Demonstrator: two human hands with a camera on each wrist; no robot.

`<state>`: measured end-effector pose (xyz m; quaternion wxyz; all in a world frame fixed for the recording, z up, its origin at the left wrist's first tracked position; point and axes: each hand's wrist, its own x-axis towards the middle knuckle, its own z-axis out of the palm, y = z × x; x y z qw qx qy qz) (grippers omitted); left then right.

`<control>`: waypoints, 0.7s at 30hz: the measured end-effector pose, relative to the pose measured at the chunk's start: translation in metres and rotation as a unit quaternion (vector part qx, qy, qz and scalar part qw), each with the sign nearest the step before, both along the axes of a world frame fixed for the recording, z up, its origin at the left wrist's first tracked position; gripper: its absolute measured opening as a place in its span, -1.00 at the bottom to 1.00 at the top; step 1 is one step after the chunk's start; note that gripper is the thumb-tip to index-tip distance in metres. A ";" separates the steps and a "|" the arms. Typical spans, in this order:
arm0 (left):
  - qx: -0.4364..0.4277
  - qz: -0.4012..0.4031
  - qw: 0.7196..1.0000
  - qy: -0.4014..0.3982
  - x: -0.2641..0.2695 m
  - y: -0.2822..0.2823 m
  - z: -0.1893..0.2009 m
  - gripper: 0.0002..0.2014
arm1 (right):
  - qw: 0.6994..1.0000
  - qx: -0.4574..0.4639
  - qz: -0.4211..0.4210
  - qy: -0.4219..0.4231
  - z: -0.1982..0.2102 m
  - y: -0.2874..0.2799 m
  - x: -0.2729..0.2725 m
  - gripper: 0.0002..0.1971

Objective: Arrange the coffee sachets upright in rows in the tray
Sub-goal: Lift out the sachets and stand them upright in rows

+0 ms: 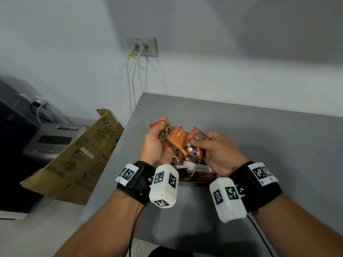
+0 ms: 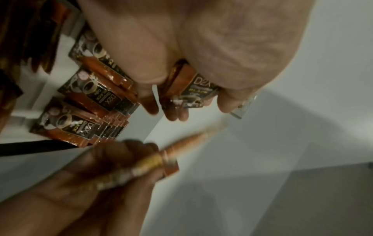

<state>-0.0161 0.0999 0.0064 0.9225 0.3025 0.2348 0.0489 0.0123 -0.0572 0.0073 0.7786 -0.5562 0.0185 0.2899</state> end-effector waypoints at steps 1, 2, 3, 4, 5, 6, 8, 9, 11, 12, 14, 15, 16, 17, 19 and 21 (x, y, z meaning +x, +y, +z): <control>-0.001 -0.006 1.000 -0.009 -0.001 0.003 -0.001 -0.71 | 0.999 0.031 -0.002 0.013 0.000 -0.001 0.000 -0.76; -0.002 -0.016 1.000 -0.017 -0.003 0.004 -0.003 -0.68 | 0.998 0.053 -0.004 0.023 0.000 -0.001 0.000 -0.73; -0.004 -0.031 0.999 -0.024 -0.006 0.002 -0.004 -0.60 | 0.997 0.067 -0.008 0.030 -0.001 0.000 0.000 -0.70; -0.003 -0.050 0.998 -0.035 -0.007 0.000 -0.005 -0.49 | 0.997 0.073 -0.011 0.034 -0.002 0.002 0.000 -0.68; 0.001 -0.064 0.997 -0.047 -0.008 -0.004 -0.006 -0.38 | 0.997 0.071 -0.015 0.037 -0.002 0.004 0.000 -0.66; 0.008 -0.072 0.996 -0.060 -0.008 -0.007 -0.007 -0.31 | 0.997 0.064 -0.012 0.037 -0.003 0.006 0.000 -0.65; 0.032 -0.065 0.995 -0.075 -0.007 -0.010 -0.006 -0.27 | 0.999 0.038 0.004 0.035 -0.004 0.006 0.000 -0.67; 0.043 -0.058 0.994 -0.079 -0.007 -0.010 -0.006 -0.27 | 0.999 0.022 0.015 0.029 -0.004 0.006 0.000 -0.72; 0.056 -0.050 0.994 -0.080 -0.008 -0.009 -0.007 -0.29 | 0.999 -0.023 0.025 0.017 -0.003 0.005 0.001 -0.86; 0.064 -0.045 0.994 -0.074 -0.007 -0.007 -0.008 -0.30 | 0.999 -0.048 0.020 0.012 -0.002 0.004 0.002 -0.88; 0.088 -0.026 0.995 -0.049 -0.006 -0.003 -0.012 -0.35 | 0.995 -0.097 -0.008 -0.021 0.003 0.000 0.004 -0.85; 0.103 -0.016 0.994 -0.038 -0.005 -0.001 -0.013 -0.36 | 0.991 -0.121 -0.027 -0.050 0.005 -0.004 0.006 -0.83; 0.120 -0.007 0.992 -0.028 -0.005 0.001 -0.014 -0.36 | 0.986 -0.138 -0.047 -0.078 0.006 -0.007 0.009 -0.79; 0.136 0.002 0.990 -0.018 -0.004 0.003 -0.015 -0.37 | 0.983 -0.143 -0.065 -0.098 0.007 -0.012 0.010 -0.73; 0.162 0.014 0.987 -0.004 -0.004 0.005 -0.019 -0.38 | 0.984 -0.119 -0.077 -0.104 0.010 -0.016 0.011 -0.67; 0.180 0.020 0.984 0.001 -0.004 0.005 -0.020 -0.40 | 0.988 -0.104 -0.064 -0.099 0.011 -0.014 0.009 -0.74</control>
